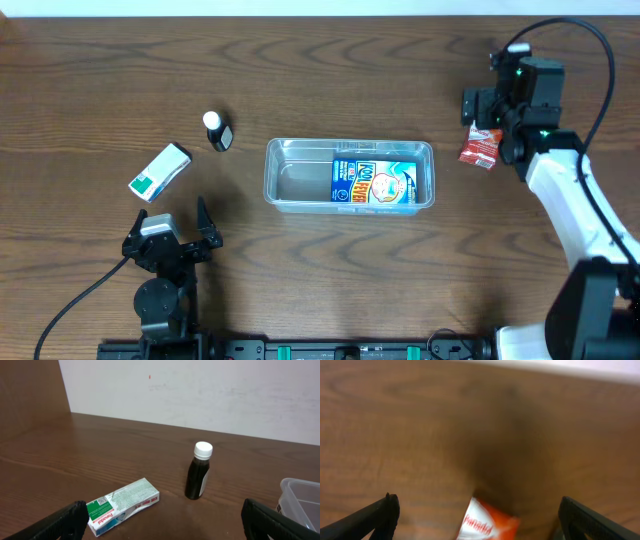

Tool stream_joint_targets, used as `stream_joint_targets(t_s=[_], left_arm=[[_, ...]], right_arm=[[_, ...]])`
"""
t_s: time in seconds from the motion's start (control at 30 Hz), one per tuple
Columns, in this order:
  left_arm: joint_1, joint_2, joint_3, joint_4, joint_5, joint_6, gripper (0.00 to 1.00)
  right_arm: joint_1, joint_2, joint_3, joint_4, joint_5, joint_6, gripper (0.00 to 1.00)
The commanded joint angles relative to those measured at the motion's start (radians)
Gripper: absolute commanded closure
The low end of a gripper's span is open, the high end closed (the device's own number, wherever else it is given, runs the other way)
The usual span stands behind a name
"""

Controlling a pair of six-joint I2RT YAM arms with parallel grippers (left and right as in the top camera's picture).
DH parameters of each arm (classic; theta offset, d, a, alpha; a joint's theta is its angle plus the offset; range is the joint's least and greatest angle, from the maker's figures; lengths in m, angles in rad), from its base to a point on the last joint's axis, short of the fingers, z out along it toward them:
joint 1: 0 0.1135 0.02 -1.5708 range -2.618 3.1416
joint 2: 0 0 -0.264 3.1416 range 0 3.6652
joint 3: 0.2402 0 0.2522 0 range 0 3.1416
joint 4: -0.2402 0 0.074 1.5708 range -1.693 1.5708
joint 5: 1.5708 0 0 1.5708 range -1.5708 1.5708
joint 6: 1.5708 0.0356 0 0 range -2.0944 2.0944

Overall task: Pack container
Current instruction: 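Grasp the red Panadol ActiFast packet with the right gripper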

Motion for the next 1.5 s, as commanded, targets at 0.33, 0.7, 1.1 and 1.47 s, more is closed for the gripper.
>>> stream_joint_targets(t_s=[0.33,0.7,1.1,1.47], left_arm=[[0.004,-0.005,-0.021,-0.037,-0.016,0.017,0.02],[0.004,-0.005,-0.021,-0.037,-0.015,0.017,0.02],[0.004,-0.005,-0.021,-0.037,-0.016,0.017,0.02],[0.004,-0.005,-0.021,-0.037,-0.016,0.017,0.02]], right_arm=[[-0.001,0.122,0.002,-0.068,0.109,0.467,0.01],[-0.001,0.166,0.001,-0.158,0.157,0.57,0.04],[-0.001,0.23,-0.006,-0.157,0.185,0.578,0.13],[-0.001,0.256,-0.006,-0.108,0.185,0.519,0.16]])
